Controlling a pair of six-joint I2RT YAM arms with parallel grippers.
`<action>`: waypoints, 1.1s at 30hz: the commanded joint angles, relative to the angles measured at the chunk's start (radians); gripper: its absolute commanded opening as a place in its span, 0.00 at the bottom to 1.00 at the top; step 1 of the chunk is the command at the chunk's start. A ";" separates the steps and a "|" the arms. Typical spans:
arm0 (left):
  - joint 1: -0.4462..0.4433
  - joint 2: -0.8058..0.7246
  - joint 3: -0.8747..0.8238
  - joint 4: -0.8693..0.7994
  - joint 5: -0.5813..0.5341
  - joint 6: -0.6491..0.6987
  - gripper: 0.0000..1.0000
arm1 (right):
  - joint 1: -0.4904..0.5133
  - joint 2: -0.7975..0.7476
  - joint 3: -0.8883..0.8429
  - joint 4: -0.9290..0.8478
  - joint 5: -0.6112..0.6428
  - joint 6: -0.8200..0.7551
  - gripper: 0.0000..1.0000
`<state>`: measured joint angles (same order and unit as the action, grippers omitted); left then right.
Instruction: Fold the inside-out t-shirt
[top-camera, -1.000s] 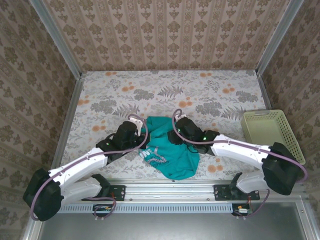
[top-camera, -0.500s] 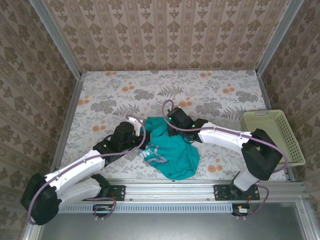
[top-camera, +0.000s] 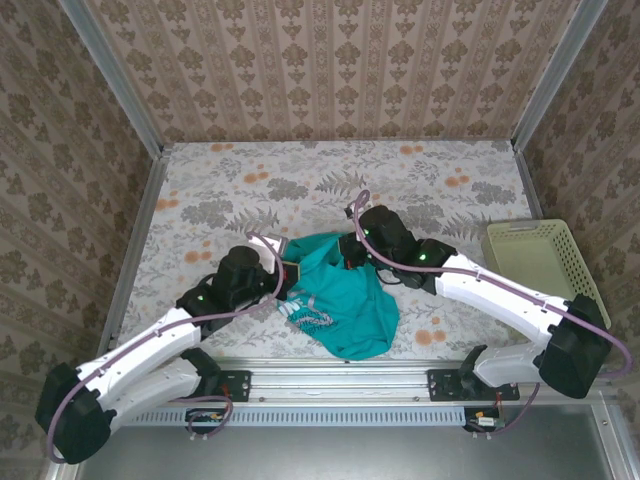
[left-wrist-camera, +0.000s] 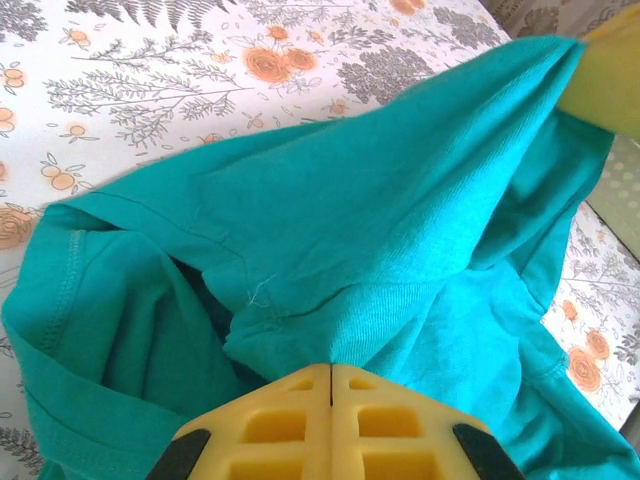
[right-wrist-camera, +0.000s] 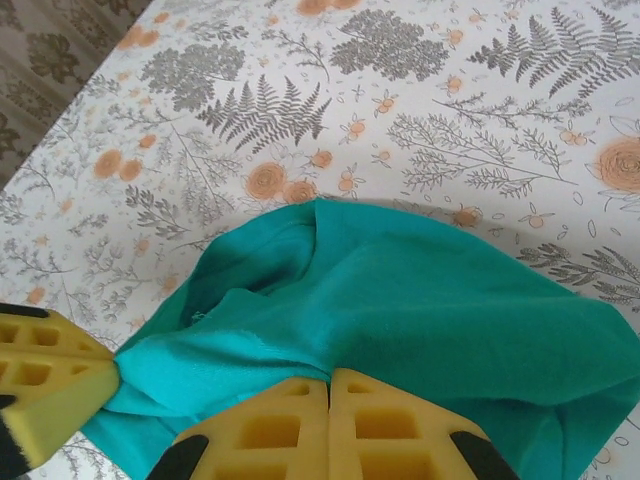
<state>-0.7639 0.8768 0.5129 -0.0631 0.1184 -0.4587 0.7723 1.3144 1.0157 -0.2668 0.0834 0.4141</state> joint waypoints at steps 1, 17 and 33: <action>0.008 0.047 0.016 -0.044 -0.059 0.016 0.00 | -0.062 0.099 0.049 -0.019 -0.044 -0.023 0.00; 0.035 0.251 0.136 -0.040 -0.092 -0.011 0.00 | -0.080 0.252 0.190 -0.103 0.172 -0.087 0.53; 0.044 0.260 0.138 -0.017 -0.059 -0.024 0.00 | 0.051 0.247 0.095 -0.143 0.197 0.205 0.47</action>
<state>-0.7303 1.1381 0.6243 -0.0814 0.0441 -0.4675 0.8318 1.5352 1.1057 -0.3767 0.2398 0.5522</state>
